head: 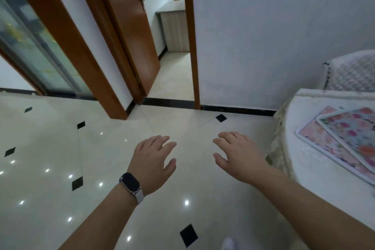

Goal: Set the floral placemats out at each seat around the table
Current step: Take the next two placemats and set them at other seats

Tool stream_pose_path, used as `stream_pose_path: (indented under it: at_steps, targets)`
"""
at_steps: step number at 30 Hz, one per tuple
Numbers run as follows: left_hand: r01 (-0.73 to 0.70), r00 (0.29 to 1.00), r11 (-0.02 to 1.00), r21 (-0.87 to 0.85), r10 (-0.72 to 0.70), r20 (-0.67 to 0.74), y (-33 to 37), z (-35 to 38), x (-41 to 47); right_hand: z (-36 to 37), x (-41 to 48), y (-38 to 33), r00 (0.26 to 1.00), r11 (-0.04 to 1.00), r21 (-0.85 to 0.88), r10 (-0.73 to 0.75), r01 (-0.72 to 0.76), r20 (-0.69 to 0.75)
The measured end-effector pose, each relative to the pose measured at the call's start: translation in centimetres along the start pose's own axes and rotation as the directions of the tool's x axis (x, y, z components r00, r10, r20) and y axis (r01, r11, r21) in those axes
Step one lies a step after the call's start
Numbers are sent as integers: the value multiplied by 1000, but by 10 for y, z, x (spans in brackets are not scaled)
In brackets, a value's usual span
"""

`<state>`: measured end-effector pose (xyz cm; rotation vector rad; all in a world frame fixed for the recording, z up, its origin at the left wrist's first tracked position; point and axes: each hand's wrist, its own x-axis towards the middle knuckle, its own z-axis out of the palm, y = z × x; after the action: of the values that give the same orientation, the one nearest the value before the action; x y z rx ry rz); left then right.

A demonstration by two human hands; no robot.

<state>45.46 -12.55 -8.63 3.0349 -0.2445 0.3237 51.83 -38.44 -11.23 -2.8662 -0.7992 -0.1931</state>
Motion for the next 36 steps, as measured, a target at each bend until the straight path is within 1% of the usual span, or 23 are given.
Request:
stream_pose_path:
  at_steps: [4,10,12,17,20,23,26,28,31,36]
  targets:
    - [-48,999,998,-29,47,-24,21,4,81,-18,32,59,995,996,4,89,-89,-49]
    - [-214,977,972,-94,212,-30,47,33,171,-26,50,115,971,979,40,203,-200,-128]
    - [-251,968,962,-111,250,-19,51,46,201,-19,56,135,960,966,44,257,-254,-111]
    - [-363,929,918,-162,369,9,56,86,278,3,77,176,915,915,-13,402,-403,-35]
    - [-434,895,872,-227,447,4,54,110,328,10,102,194,862,861,-45,507,-506,0]
    - [-516,844,809,-281,536,-7,54,129,385,7,135,209,801,800,-65,598,-596,24]
    - [-585,791,740,-333,610,-35,59,140,438,-4,163,220,747,743,-101,665,-662,-6]
    - [-641,746,688,-341,663,-66,64,145,465,-13,174,225,696,689,-107,717,-717,-44]
    - [-711,669,606,-357,739,-80,77,153,497,-18,174,229,619,612,-99,783,-784,-65]
    - [-781,565,489,-388,818,-106,110,167,529,-12,157,236,481,476,-98,876,-874,-36]
